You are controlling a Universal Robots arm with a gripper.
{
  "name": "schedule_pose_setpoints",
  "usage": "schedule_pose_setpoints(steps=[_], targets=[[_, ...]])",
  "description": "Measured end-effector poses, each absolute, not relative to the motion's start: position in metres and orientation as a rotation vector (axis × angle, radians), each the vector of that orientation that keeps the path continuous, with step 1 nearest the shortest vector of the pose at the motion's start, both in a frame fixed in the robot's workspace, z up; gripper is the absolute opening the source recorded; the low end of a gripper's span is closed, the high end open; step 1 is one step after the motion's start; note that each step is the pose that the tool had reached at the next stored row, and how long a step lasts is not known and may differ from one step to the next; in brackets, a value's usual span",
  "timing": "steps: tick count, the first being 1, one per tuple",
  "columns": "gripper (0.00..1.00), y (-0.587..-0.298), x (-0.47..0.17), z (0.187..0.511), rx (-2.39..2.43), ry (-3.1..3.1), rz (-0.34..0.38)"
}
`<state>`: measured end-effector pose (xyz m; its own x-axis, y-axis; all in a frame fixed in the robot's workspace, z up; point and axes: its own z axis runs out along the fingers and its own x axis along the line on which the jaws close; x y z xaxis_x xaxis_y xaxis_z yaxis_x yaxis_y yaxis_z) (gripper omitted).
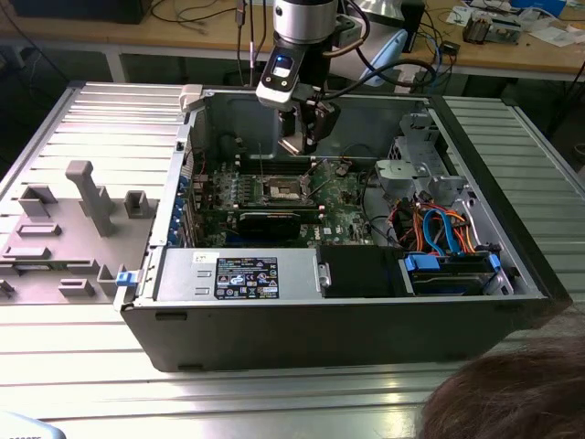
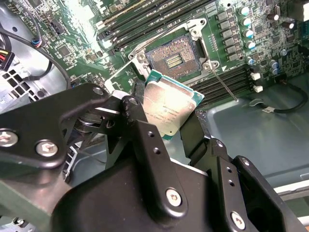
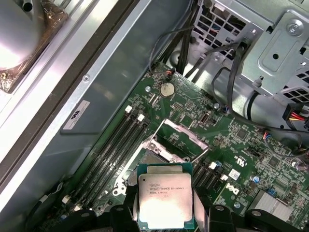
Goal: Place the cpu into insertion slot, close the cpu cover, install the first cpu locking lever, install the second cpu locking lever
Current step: 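Place the cpu into insertion slot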
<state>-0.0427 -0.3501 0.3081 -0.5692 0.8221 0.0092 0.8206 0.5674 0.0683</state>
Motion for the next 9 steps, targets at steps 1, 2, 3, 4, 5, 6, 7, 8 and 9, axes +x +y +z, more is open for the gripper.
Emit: schedule_pose_setpoints(steps=[1,2,3,4,5,6,7,8,9], targets=[[0.55,-0.3501,-0.0427,0.3080,1.449,2.759,0.101],[0.55,-0.3501,-0.0427,0.3080,1.451,2.758,0.101],[0.55,-0.3501,-0.0427,0.3079,1.454,2.756,0.101],[0.55,-0.3501,-0.0427,0.3079,1.456,2.755,0.101],[0.55,-0.3501,-0.0427,0.3078,1.459,2.754,0.101],[0.55,-0.3501,-0.0427,0.3078,1.462,2.752,0.101],[0.55,-0.3501,-0.0427,0.3077,1.464,2.750,0.101],[0.55,-0.3501,-0.0427,0.3077,1.468,2.749,0.101],[0.55,-0.3501,-0.0427,0.3076,1.470,2.747,0.101]])
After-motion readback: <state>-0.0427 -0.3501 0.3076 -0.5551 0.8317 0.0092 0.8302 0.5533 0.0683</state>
